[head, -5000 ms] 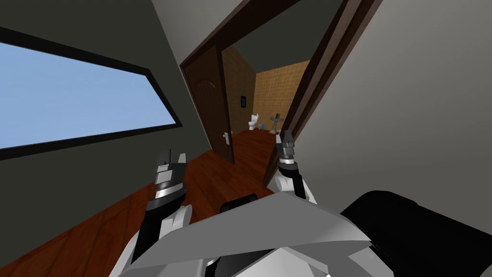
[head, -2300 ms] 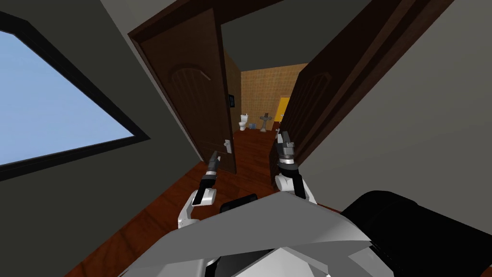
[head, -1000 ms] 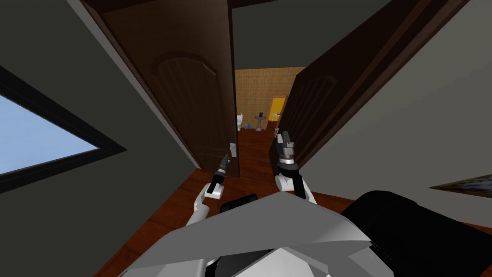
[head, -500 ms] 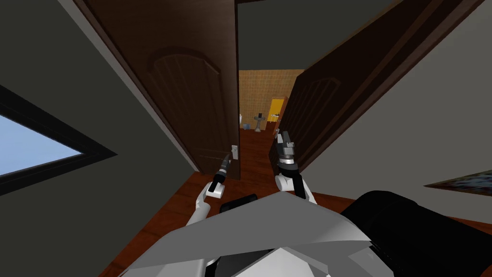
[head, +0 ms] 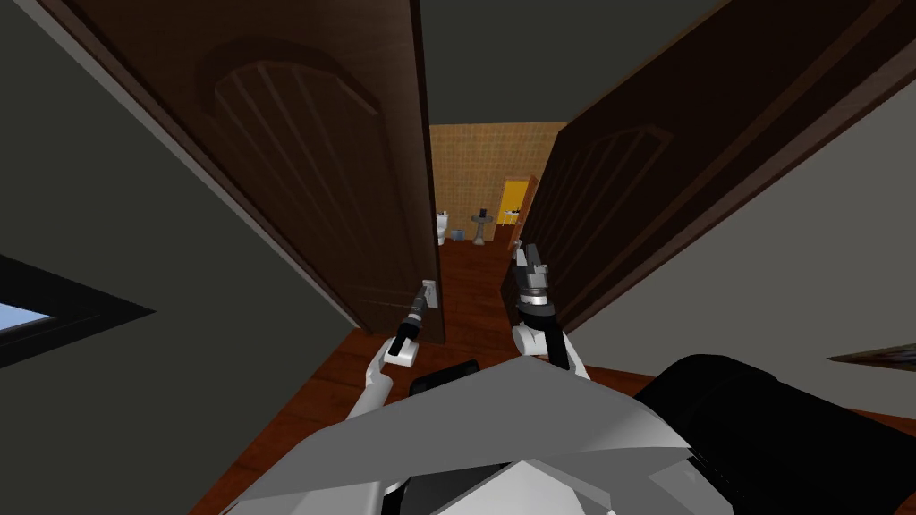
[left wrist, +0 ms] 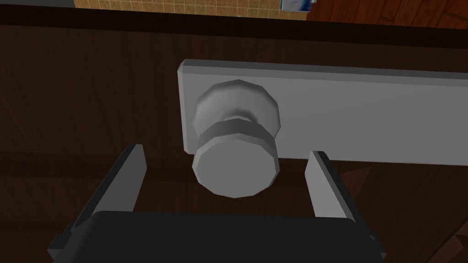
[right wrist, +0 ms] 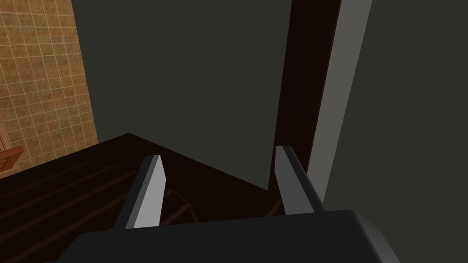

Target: Push the door open

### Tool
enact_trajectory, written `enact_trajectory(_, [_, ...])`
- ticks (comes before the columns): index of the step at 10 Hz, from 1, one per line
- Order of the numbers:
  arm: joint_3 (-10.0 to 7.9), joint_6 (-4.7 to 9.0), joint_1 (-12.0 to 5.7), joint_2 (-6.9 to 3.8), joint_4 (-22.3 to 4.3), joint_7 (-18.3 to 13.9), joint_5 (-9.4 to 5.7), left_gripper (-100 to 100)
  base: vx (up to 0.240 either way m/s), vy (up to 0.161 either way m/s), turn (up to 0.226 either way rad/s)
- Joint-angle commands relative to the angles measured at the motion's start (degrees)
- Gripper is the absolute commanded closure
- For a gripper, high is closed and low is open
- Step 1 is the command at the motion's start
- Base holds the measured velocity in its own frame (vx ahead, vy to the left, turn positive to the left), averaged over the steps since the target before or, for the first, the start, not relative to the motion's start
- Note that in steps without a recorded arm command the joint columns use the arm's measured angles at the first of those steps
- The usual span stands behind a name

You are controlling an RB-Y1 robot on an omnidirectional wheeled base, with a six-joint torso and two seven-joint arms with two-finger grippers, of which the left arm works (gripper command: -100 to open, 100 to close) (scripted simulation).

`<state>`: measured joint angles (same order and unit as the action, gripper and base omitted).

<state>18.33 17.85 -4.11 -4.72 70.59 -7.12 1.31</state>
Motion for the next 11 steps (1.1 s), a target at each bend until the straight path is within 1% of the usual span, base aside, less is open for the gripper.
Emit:
enact_trajectory(1, [-0.34, 0.22, -0.31, 0.33, -0.61, 0.11, -0.04, -100, 0.207, -0.023, -0.025])
enact_trajectory(2, [-0.22, 0.16, -0.24, 0.22, -0.45, 0.06, -0.03, -100, 0.086, -0.006, -0.003])
enact_trajectory(3, [-0.22, 0.16, -0.24, 0.22, -0.45, 0.06, -0.03, 100, -0.009, 0.0, 0.008])
enact_trajectory(8, [-0.22, 0.16, -0.24, 0.22, -0.45, 0.06, -0.03, 100, -0.008, 0.001, -0.004])
enact_trajectory(9, [-1.24, 0.15, -0.72, 0.05, -0.68, 0.29, -0.15, 100, 0.12, -0.059, 0.026])
enact_trajectory(10, [-1.48, 0.15, -0.78, 0.01, -0.77, 0.35, -0.17, 100, 0.147, -0.055, 0.033])
enact_trajectory(11, [-2.09, 0.15, -0.93, -0.07, -0.99, 0.51, -0.24, 100, 0.125, -0.099, 0.044])
